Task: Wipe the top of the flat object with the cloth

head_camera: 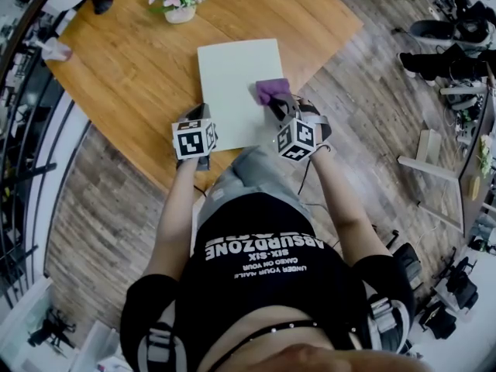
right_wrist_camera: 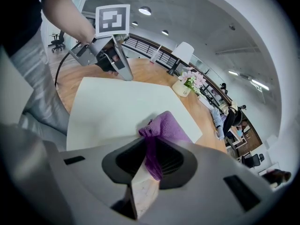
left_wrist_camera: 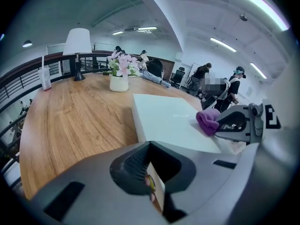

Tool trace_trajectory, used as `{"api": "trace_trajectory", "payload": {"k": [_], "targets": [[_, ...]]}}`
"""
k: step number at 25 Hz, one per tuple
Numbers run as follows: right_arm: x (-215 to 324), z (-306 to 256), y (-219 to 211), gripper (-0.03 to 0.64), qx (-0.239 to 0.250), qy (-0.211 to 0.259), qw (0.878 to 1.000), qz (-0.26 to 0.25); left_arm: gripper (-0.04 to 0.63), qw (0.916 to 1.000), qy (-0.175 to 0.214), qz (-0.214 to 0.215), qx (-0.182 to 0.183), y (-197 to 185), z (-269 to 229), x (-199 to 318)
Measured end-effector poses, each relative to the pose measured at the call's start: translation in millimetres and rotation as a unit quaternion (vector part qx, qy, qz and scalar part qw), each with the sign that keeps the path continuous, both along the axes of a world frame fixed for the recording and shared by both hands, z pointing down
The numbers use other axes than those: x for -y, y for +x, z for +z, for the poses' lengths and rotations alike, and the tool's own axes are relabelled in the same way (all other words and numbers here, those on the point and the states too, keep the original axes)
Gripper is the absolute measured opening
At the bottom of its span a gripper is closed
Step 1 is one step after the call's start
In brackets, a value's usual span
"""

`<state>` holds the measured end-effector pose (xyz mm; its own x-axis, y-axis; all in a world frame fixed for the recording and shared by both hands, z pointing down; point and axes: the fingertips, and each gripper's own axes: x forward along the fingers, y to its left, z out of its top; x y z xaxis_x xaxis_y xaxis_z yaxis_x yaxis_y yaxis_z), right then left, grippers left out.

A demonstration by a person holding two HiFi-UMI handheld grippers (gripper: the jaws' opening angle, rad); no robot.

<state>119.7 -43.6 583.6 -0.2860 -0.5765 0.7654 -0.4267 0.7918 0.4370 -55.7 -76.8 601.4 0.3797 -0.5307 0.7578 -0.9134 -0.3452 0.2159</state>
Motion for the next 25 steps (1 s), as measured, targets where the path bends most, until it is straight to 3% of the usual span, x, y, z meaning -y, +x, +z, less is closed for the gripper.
{"api": "trace_trajectory", "payload": {"k": [25], "targets": [[-84.0,-1.3,-3.0,0.086,0.023,-0.036,0.999,0.005,0.006,0.9999,0.008,0.003,0.015,1.9,0.1,-2.6]]}}
